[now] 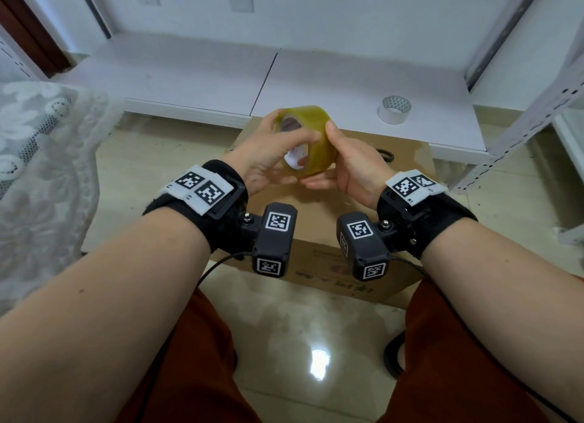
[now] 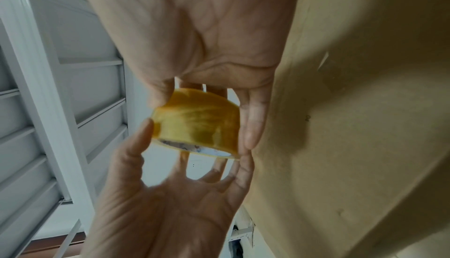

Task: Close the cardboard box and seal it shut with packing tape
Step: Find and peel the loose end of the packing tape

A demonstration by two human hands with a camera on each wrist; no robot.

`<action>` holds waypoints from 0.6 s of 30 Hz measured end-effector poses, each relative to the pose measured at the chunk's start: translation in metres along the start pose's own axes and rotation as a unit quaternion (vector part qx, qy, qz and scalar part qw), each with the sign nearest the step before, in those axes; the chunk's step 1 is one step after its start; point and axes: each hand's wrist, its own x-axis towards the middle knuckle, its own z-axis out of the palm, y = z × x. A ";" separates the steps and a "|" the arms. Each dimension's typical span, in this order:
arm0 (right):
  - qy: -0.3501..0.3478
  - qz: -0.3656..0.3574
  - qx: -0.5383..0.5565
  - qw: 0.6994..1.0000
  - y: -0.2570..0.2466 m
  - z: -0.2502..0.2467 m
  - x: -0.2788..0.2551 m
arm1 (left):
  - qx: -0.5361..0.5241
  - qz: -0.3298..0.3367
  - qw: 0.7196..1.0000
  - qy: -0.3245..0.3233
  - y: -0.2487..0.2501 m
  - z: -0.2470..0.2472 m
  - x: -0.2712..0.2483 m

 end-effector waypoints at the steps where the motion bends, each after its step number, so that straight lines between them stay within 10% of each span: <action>1: -0.005 0.000 0.005 1.000 0.000 0.001 0.000 | -0.014 -0.022 1.000 0.002 0.001 0.000 -0.001; 7: -0.033 -0.006 0.039 0.999 0.000 -0.001 0.000 | -0.066 -0.084 0.994 0.010 0.001 -0.001 -0.002; 18: 0.027 0.004 -0.016 0.999 0.003 -0.002 0.001 | -0.002 -0.002 1.000 -0.008 0.006 -0.001 -0.004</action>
